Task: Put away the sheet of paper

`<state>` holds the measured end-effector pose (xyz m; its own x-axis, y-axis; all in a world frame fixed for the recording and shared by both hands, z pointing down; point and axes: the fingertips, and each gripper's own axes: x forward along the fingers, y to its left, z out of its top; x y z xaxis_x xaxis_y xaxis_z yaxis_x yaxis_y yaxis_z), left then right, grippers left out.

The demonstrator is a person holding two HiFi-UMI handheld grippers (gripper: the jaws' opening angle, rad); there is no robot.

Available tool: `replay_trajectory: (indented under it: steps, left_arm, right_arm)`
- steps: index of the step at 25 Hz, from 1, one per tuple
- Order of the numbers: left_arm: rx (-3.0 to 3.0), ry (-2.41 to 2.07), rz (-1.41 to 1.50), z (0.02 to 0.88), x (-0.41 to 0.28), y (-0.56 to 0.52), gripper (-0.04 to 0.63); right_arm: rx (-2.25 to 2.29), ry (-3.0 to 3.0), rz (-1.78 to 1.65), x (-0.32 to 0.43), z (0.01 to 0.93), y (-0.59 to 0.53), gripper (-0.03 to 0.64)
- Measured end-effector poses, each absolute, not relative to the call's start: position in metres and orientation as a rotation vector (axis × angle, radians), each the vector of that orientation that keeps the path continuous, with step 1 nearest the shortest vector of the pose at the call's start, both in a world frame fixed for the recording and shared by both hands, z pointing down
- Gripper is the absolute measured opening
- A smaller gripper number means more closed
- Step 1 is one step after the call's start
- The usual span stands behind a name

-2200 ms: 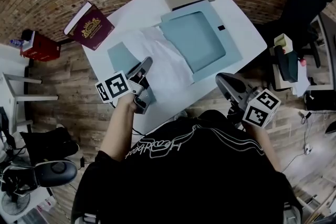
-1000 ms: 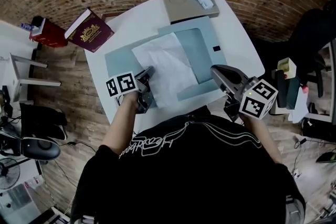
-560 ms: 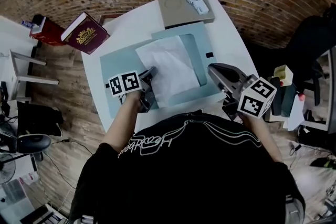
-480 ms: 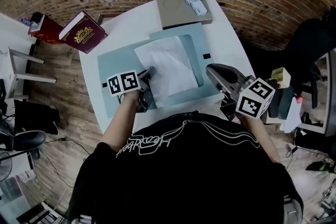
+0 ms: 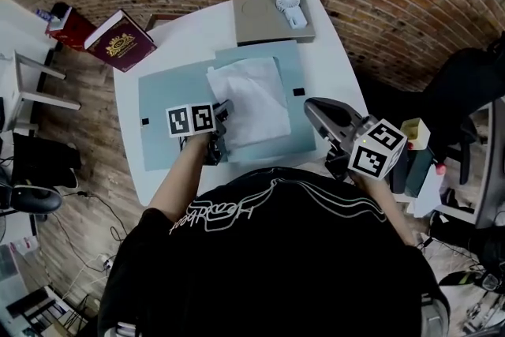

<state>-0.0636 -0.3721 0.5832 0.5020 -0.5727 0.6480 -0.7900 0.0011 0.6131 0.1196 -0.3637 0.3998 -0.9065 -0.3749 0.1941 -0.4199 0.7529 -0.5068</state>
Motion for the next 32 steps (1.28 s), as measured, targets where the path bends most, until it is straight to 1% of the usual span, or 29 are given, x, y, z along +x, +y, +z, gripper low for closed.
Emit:
replay_trajectory:
  steps: [9, 16, 17, 19, 20, 22, 25, 30, 31, 32]
  left_arm:
    - [1.741, -1.216, 0.451, 0.592, -0.041, -0.388, 0.038]
    - [1.749, -1.234, 0.491, 0.595, -0.035, -0.395, 0.043]
    - [1.748, -1.249, 0.485, 0.595, -0.037, -0.396, 0.072]
    - [1.742, -1.270, 0.466, 0.593, -0.038, -0.399, 0.187]
    - [1.742, -1.278, 0.461, 0.592, -0.038, -0.400, 0.228]
    - [1.749, -1.302, 0.464, 0.590, -0.041, -0.402, 0.285]
    - [1.752, -1.366, 0.471, 0.587, -0.056, -0.404, 0.324]
    - [1.773, -1.397, 0.442, 0.566, -0.078, -0.398, 0.324]
    - [1.793, -1.393, 0.431, 0.559, -0.079, -0.396, 0.304]
    - [1.821, -1.382, 0.406, 0.550, -0.080, -0.393, 0.265]
  right_arm:
    - [0.581, -2.872, 0.874, 0.132, 0.407, -0.374, 0.002]
    - [0.590, -2.892, 0.851, 0.144, 0.403, -0.382, 0.002]
    - [0.596, -2.894, 0.850, 0.145, 0.403, -0.383, 0.002]
    - [0.606, -2.897, 0.857, 0.147, 0.403, -0.385, 0.002]
    - [0.610, -2.898, 0.863, 0.148, 0.403, -0.386, 0.002]
    - [0.615, -2.902, 0.870, 0.147, 0.403, -0.387, 0.002]
    - [0.619, -2.907, 0.866, 0.140, 0.403, -0.387, 0.002]
    - [0.668, -2.897, 0.857, 0.129, 0.402, -0.384, 0.002]
    - [0.679, -2.893, 0.855, 0.127, 0.402, -0.383, 0.002]
    - [0.685, -2.892, 0.857, 0.124, 0.402, -0.381, 0.002]
